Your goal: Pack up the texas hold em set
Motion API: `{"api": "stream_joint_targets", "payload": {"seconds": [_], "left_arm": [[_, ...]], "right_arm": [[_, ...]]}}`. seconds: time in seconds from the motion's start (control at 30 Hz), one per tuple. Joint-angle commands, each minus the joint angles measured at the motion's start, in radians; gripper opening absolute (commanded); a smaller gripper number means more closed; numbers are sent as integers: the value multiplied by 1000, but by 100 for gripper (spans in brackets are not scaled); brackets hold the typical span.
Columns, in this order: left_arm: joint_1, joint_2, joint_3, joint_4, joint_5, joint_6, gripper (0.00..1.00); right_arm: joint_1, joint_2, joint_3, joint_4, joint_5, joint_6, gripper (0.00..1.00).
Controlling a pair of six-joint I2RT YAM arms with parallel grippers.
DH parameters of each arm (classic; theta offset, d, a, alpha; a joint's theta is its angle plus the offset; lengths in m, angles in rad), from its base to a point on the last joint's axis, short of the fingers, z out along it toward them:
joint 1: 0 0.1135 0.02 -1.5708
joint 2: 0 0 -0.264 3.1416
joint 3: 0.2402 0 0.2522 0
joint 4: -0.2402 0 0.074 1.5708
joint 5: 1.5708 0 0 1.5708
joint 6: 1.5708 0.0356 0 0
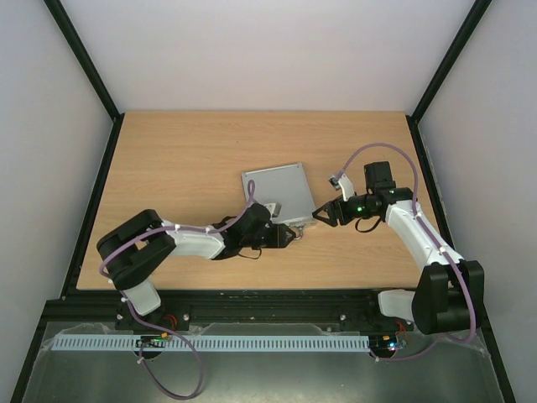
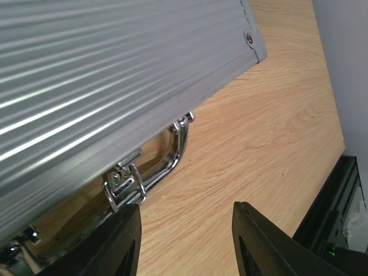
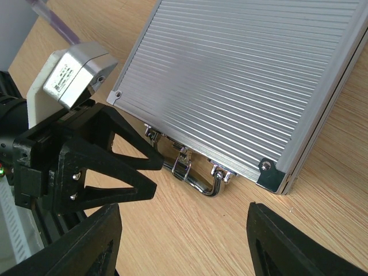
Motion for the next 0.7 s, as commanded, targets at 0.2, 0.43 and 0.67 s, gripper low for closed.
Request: {"api": "stream_joint_targets", "payload": {"seconds": [0.2, 0.43, 0.67], "left_arm": [[1, -22, 66, -152, -27, -6, 58], [-1, 33, 76, -120, -25, -4, 59], [-1, 87, 106, -115, -36, 11, 60]], "right_arm": [[2, -7, -13, -21, -5, -17, 61], [4, -6, -13, -25, -6, -19, 61], [3, -8, -14, -26, -5, -21, 61]]}}
